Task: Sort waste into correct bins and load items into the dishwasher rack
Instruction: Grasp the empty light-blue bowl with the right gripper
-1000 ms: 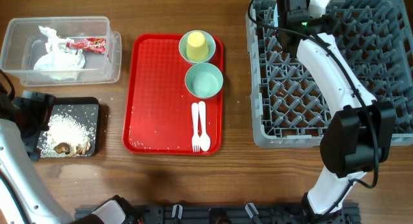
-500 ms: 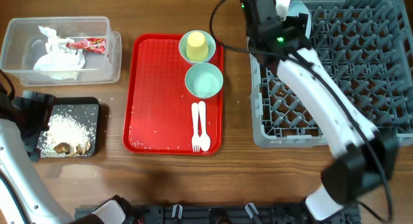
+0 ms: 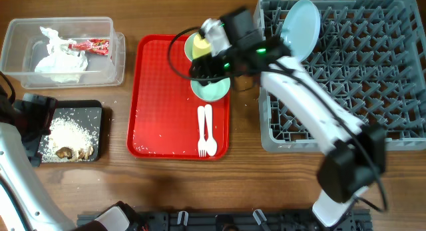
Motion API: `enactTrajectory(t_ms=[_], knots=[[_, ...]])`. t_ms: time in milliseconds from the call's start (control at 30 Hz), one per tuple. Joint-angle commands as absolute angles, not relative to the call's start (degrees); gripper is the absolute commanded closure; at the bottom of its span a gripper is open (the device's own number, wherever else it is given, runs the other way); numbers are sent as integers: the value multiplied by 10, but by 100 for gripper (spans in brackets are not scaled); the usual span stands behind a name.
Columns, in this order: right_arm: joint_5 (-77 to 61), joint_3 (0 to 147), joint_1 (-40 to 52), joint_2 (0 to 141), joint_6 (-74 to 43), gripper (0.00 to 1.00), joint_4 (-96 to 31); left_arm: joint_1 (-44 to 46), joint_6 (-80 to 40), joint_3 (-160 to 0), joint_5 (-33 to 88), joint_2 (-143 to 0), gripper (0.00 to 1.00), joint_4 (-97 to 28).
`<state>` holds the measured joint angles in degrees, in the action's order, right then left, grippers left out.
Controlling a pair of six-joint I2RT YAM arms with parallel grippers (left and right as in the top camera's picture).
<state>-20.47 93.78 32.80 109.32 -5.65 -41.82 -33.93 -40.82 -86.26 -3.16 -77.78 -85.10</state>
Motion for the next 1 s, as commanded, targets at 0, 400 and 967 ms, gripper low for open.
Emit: enactTrajectory(t_ms=[0, 400, 967], knots=[[-158, 930, 367, 1156, -66, 28, -405, -343, -405, -867, -35, -778, 0, -851], [1, 930, 407, 1243, -154, 49, -360, -343, -405, -867, -35, -778, 0, -851], [-20, 924, 418, 1243, -166, 77, -384, -343, -405, -867, -35, -778, 0, -851]])
